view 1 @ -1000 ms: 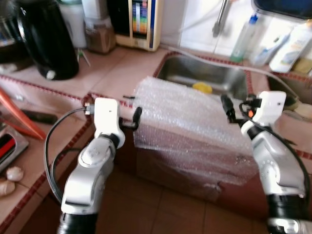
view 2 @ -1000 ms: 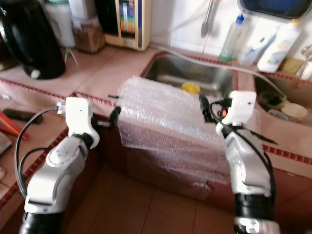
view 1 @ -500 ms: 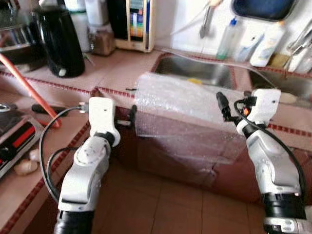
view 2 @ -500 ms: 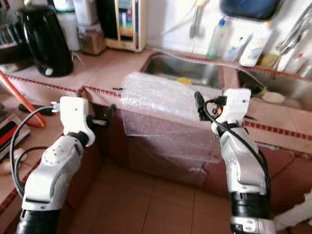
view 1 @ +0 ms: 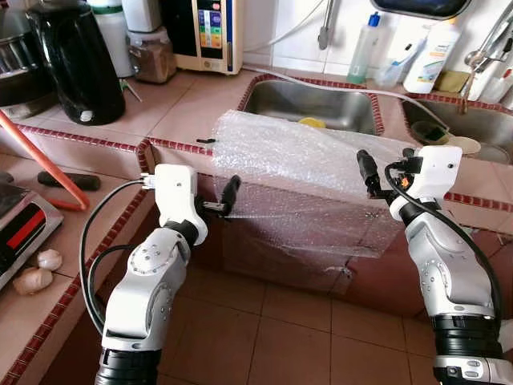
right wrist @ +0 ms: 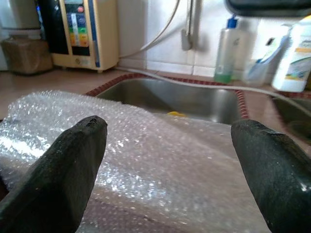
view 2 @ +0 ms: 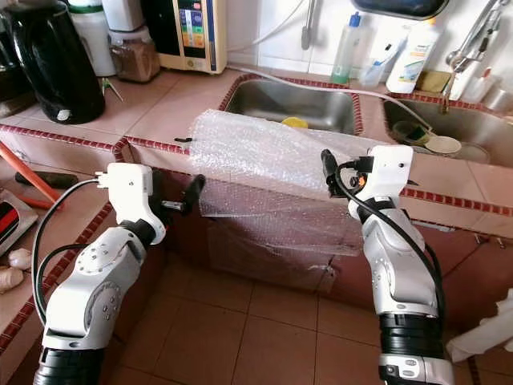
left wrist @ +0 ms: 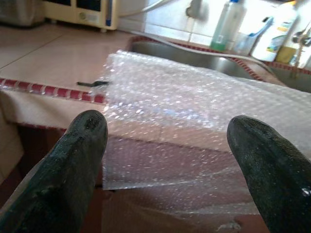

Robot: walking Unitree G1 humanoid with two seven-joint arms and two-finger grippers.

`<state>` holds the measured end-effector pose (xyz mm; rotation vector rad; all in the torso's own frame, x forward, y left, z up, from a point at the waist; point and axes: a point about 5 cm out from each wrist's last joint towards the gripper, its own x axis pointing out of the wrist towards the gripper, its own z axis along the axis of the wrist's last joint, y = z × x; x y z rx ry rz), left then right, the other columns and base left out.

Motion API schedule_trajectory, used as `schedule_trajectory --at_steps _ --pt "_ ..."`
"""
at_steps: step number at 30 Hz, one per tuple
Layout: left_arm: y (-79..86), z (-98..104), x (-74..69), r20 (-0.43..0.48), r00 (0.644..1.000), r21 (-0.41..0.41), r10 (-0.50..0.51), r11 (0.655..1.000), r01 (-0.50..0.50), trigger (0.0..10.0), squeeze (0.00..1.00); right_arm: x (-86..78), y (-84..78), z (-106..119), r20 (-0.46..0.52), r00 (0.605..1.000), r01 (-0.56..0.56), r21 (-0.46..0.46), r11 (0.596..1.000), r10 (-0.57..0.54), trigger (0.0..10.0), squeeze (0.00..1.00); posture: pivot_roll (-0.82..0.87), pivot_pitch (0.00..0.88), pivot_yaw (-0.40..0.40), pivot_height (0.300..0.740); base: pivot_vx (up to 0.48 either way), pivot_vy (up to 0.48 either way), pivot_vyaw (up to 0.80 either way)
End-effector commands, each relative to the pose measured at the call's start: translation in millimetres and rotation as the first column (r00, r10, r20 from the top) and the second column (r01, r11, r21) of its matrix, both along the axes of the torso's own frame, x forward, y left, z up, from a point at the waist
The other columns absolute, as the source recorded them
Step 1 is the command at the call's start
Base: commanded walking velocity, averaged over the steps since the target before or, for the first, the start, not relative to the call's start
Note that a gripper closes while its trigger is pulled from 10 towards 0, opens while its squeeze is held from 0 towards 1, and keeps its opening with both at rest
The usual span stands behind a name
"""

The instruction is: Kitchen organization

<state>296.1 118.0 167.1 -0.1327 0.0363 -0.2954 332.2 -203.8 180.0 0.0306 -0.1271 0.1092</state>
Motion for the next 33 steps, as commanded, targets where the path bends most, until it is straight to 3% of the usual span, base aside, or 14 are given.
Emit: schedule_trajectory --at_steps 1,14,33 --pt "-1.5 1.8 -1.2 0.000 1.000 -0.005 -0.014 1.000 0.014 10.0 0.00 -0.5 -1.8 1.2 0.000 1.000 0.005 -0.007 1.000 -0.005 10.0 0.00 -0.05 0.023 -0.040 0.740 0.000 0.000 -0.80" --pt "-9.8 -2.1 -5.9 -0.017 0.996 -0.022 -0.083 0.996 0.083 10.0 0.00 1.1 -1.5 -0.1 -0.010 1.000 0.003 -0.010 1.000 -0.003 10.0 0.00 -0.05 0.023 -0.043 0.740 0.000 -0.172 -0.78" --pt "-15.1 -5.4 -9.6 -0.036 0.990 -0.021 -0.137 0.990 0.136 10.0 0.00 0.9 -2.4 -1.0 -0.012 1.000 0.003 -0.006 1.000 -0.003 10.0 0.00 -0.05 0.028 -0.043 0.740 0.000 -0.323 -0.77"
